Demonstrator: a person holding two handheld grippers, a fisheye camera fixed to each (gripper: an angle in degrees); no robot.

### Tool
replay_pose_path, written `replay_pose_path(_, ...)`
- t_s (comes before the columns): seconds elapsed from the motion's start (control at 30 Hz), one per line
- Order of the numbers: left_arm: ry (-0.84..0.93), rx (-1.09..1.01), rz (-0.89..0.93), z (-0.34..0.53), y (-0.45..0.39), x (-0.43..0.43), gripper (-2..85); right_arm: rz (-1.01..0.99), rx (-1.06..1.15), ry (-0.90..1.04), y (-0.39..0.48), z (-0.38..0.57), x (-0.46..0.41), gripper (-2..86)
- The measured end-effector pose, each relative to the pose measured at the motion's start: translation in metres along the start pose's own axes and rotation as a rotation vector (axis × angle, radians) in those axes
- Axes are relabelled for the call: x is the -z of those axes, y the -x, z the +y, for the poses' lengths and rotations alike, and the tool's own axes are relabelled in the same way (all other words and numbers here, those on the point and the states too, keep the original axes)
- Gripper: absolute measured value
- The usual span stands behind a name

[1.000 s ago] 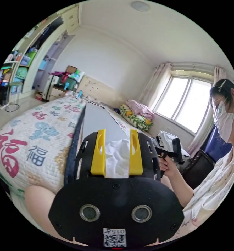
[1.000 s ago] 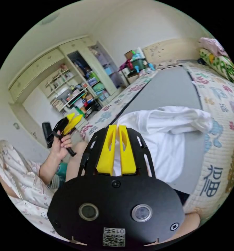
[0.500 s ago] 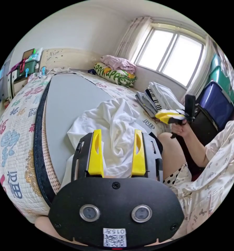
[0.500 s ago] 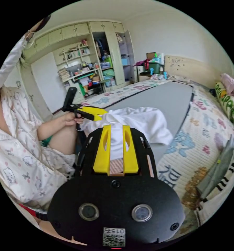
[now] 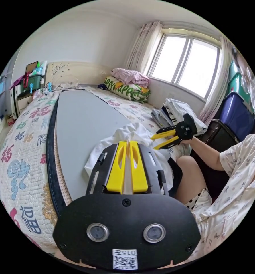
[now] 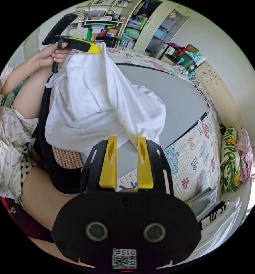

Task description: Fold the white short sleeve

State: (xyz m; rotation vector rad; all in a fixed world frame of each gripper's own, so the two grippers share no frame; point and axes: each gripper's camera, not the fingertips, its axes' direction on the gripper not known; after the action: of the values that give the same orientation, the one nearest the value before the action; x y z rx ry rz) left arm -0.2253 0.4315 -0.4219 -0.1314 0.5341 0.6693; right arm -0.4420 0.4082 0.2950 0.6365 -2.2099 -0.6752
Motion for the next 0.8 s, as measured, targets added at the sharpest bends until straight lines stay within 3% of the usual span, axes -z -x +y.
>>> replay_pose_path(0.2,-0.052,0.031,0.050,-0.035,0.000,-0.005,-0.1,0.172,-0.071,-0.056,0.011,-0.027,0.005,9.2)
replay_pose_path(0.47,-0.057,0.149,0.038,-0.018,-0.004,-0.010,-0.3,0.090,-0.403,-0.122,-0.026,-0.044,0.031,-0.2)
replay_pose_path(0.57,-0.187,0.194,-0.004,-0.016,-0.025,0.017,-0.4,0.022,-0.640,-0.324,-0.047,-0.031,0.094,-0.6)
replay_pose_path(0.63,-0.374,0.244,-0.025,-0.017,-0.052,0.050,-0.5,-0.070,-0.856,-0.579,-0.060,-0.020,0.157,-0.7)
replay_pose_path(0.8,-0.825,0.214,-0.067,-0.032,-0.143,0.140,-0.6,-0.103,-0.942,-1.014,-0.029,-0.041,0.289,-0.4)
